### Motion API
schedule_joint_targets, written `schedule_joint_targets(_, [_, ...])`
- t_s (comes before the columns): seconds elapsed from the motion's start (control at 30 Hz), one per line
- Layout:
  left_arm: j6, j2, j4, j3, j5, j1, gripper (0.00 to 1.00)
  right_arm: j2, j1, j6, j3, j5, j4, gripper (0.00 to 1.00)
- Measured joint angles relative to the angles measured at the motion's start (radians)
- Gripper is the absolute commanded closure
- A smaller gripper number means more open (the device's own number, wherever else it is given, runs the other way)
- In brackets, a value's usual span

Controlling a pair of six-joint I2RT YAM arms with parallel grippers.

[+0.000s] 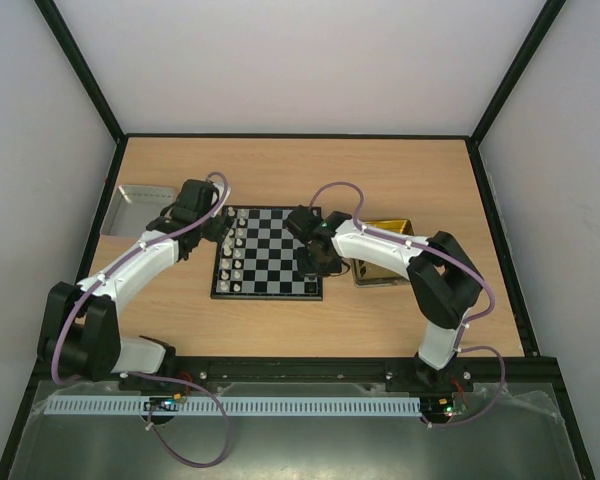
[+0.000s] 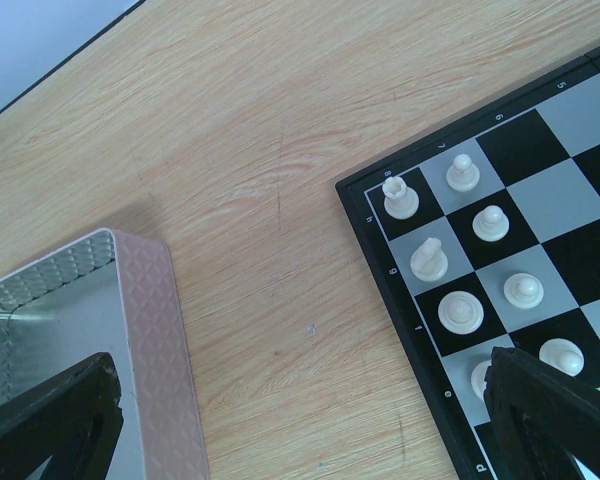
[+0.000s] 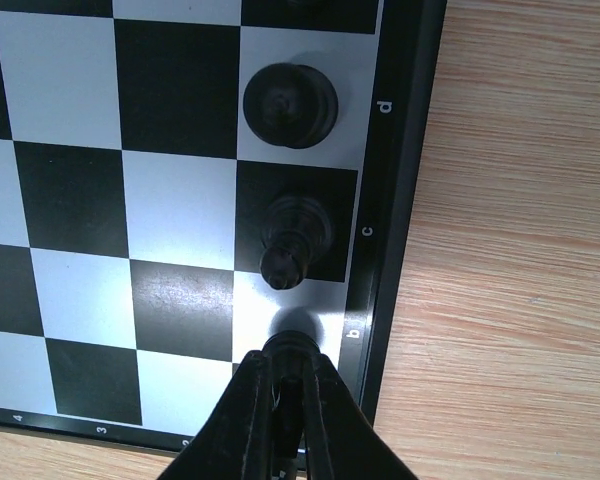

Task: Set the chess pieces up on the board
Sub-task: Place the chess piece on the chessboard.

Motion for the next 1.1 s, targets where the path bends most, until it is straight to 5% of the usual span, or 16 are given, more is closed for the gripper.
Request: schedule_joint_targets(1.1, [0.003,0.0,0.001,-0.011,0.0,0.0,0.01,0.003,0.0,0.001,-0.001,-0.004,0.019,0.92])
